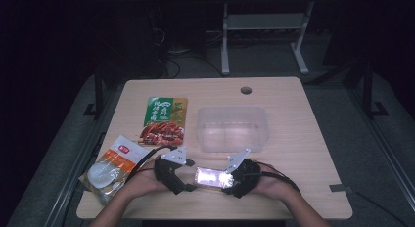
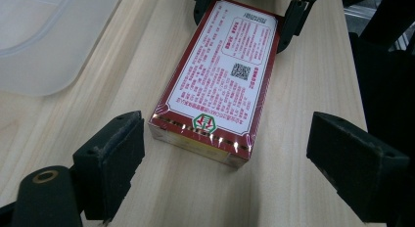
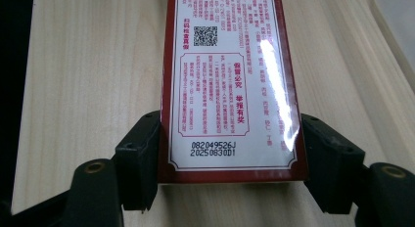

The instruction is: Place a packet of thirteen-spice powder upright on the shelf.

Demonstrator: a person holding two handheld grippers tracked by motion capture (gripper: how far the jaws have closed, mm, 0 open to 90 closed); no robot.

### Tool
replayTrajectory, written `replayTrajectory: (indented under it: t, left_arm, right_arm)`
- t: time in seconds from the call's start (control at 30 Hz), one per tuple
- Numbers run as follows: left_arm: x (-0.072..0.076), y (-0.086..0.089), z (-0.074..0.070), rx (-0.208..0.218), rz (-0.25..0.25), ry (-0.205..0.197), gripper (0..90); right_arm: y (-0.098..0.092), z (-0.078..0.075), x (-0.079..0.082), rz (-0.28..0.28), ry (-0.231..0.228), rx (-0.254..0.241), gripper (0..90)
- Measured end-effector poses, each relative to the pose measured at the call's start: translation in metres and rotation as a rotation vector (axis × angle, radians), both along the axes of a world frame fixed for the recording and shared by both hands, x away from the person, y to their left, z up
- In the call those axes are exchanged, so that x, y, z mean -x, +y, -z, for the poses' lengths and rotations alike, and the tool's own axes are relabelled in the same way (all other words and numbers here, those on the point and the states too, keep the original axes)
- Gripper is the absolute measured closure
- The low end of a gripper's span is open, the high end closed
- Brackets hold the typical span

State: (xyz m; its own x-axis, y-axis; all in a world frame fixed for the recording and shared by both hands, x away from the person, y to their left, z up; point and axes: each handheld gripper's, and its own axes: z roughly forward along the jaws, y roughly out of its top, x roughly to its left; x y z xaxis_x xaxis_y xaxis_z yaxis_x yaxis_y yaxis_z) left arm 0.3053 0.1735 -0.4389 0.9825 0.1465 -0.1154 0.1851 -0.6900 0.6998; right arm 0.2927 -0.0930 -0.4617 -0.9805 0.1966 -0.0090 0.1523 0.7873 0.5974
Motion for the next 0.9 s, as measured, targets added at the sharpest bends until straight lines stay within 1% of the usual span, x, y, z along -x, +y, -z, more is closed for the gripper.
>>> replayTrajectory:
  t: [0.03, 0.1, 0.13, 0.23, 0.3, 0.33, 0.37, 0.4, 0.5, 0.53, 0.57, 0.6, 0.63, 0.67, 0.7, 0.77, 0.83, 0.87, 0.9]
  left_arm:
    - [0.0, 0.0, -0.003, 0.005, 0.001, -0.006, 13.7]
    - [0.0, 0.0, -0.006, 0.01, 0.007, -0.013, 13.6]
    - [0.0, 0.0, -0.006, 0.01, 0.007, -0.013, 13.3]
    - [-0.001, -0.001, -0.012, 0.015, 0.021, -0.025, 13.2]
    - [-0.004, -0.003, -0.016, 0.015, 0.038, -0.033, 13.1]
    - [-0.005, -0.007, -0.019, 0.024, 0.056, -0.033, 13.1]
    - [-0.006, -0.009, -0.019, 0.025, 0.067, -0.032, 13.1]
    - [-0.006, -0.009, -0.019, 0.025, 0.067, -0.032, 13.1]
    - [-0.007, -0.018, -0.018, 0.01, 0.095, -0.031, 13.0]
    - [-0.007, -0.023, -0.016, 0.006, 0.103, -0.022, 13.0]
    - [-0.006, -0.025, -0.014, 0.003, 0.113, -0.019, 13.0]
    - [-0.007, -0.026, -0.013, -0.01, 0.131, -0.035, 13.0]
    - [-0.007, -0.026, -0.013, -0.01, 0.131, -0.035, 13.1]
    - [-0.005, -0.028, -0.011, -0.013, 0.125, -0.02, 13.3]
    - [-0.005, -0.028, -0.01, -0.016, 0.129, -0.027, 13.3]
    - [-0.004, -0.028, -0.009, -0.009, 0.13, -0.016, 14.8]
    - [-0.004, -0.028, -0.01, -0.002, 0.132, -0.021, 18.3]
    - [-0.004, -0.028, -0.01, 0.002, 0.134, -0.025, 18.3]
    - [-0.003, -0.028, -0.01, 0.001, 0.132, -0.024, 20.9]
  right_arm:
    - [-0.001, -0.001, 0.0, -0.01, 0.016, -0.01, 31.9]
    - [-0.004, -0.004, 0.0, -0.024, 0.024, -0.024, 32.0]
    - [-0.005, -0.006, 0.0, -0.029, 0.018, -0.033, 32.0]
    - [-0.008, -0.011, 0.001, -0.037, 0.017, -0.053, 32.0]
    - [-0.012, -0.017, 0.0, -0.04, 0.011, -0.07, 32.0]
    - [-0.015, -0.021, 0.0, -0.043, -0.008, -0.08, 32.0]
    - [-0.016, -0.022, 0.0, -0.036, -0.001, -0.088, 32.0]
    - [-0.017, -0.023, 0.001, -0.038, 0.003, -0.1, 32.0]
    - [-0.018, -0.025, 0.001, -0.047, -0.004, -0.107, 32.0]
    - [-0.018, -0.026, 0.001, -0.053, -0.011, -0.103, 32.0]
    - [-0.017, -0.027, 0.001, -0.054, -0.008, -0.102, 32.0]
    - [-0.017, -0.028, 0.001, -0.058, -0.021, -0.107, 32.0]
    - [-0.017, -0.028, 0.001, -0.058, -0.021, -0.107, 32.0]
    - [-0.018, -0.03, 0.001, -0.057, -0.016, -0.121, 32.0]
    - [-0.018, -0.03, 0.001, -0.057, -0.016, -0.121, 32.0]
    - [-0.017, -0.031, 0.002, -0.066, -0.027, -0.13, 32.0]
    - [-0.017, -0.032, 0.002, -0.069, -0.027, -0.128, 32.0]
    - [-0.017, -0.032, 0.002, -0.069, -0.027, -0.128, 32.0]
    - [-0.016, -0.033, 0.003, -0.071, -0.022, -0.133, 32.0]
